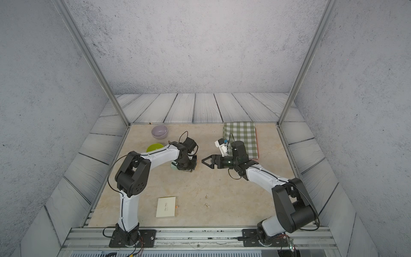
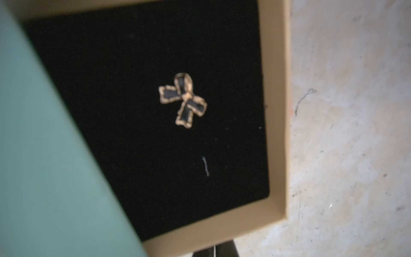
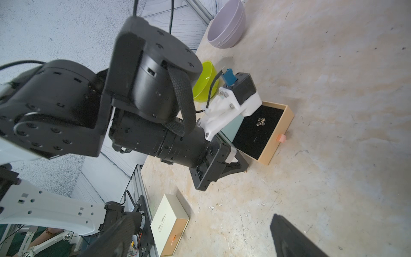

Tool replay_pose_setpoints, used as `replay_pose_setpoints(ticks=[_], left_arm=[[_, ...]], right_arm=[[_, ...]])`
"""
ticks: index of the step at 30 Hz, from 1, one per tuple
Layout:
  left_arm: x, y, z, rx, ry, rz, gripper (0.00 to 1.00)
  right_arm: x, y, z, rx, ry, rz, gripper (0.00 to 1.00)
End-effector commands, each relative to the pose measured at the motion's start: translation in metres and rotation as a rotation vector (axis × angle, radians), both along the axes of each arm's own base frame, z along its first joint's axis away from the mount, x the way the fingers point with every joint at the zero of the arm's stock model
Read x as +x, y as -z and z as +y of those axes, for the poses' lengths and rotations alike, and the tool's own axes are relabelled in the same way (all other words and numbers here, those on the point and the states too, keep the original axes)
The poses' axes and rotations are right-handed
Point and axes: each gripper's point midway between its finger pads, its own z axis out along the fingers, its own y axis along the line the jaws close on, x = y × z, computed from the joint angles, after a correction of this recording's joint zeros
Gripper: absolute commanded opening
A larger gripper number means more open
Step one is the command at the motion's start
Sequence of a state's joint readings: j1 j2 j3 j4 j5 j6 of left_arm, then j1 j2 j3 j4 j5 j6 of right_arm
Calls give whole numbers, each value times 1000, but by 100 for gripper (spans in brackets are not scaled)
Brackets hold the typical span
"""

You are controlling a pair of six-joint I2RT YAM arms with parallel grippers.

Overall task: Place the earrings into the drawer-style jewelry box
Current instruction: Pick up the earring from the center of the board.

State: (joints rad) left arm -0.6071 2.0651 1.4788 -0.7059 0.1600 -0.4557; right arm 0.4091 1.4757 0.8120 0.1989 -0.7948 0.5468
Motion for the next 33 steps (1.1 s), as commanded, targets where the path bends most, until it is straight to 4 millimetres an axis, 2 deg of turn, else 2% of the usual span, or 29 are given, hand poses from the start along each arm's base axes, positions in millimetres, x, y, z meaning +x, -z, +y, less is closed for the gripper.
replay_pose_setpoints(ticks=[1,6,10,15,18,20,24,26,29,31,33], left_arm=[[-3,2,3,23,7,6,0],[-5,-17,-2,-27,0,-7,0],[-8,-55,-8,-136,-34,-40,0],[-7,-112,-26,-503,-96,-22,0],[-5,-149,-38,-738,-113,8,0],[-3,-173,-43,-860,-110,28,0],[-2,-212,-44,-1002,-74,43,0],[-1,-229,-42,-1068,-54,37,0],[-1,-247,-41,-1157,-29,28,0],[-4,-253,-40,-1183,-6,27,0],[-7,-256,-40,-1200,12,24,0]], right_arm=[[-1,5,0,3,-11,6,99],[4,-6,0,11,1,-38,99],[7,-31,-2,42,24,-115,100],[-7,-60,-5,56,-18,-174,98],[0,-74,-16,30,69,-288,98],[5,-91,-19,69,103,-445,96],[-6,-123,-24,224,123,-809,95],[-7,-126,-28,236,147,-894,95],[-7,-122,-20,245,93,-876,91],[-10,-122,-15,286,54,-867,85],[-10,-120,-13,320,40,-861,74]])
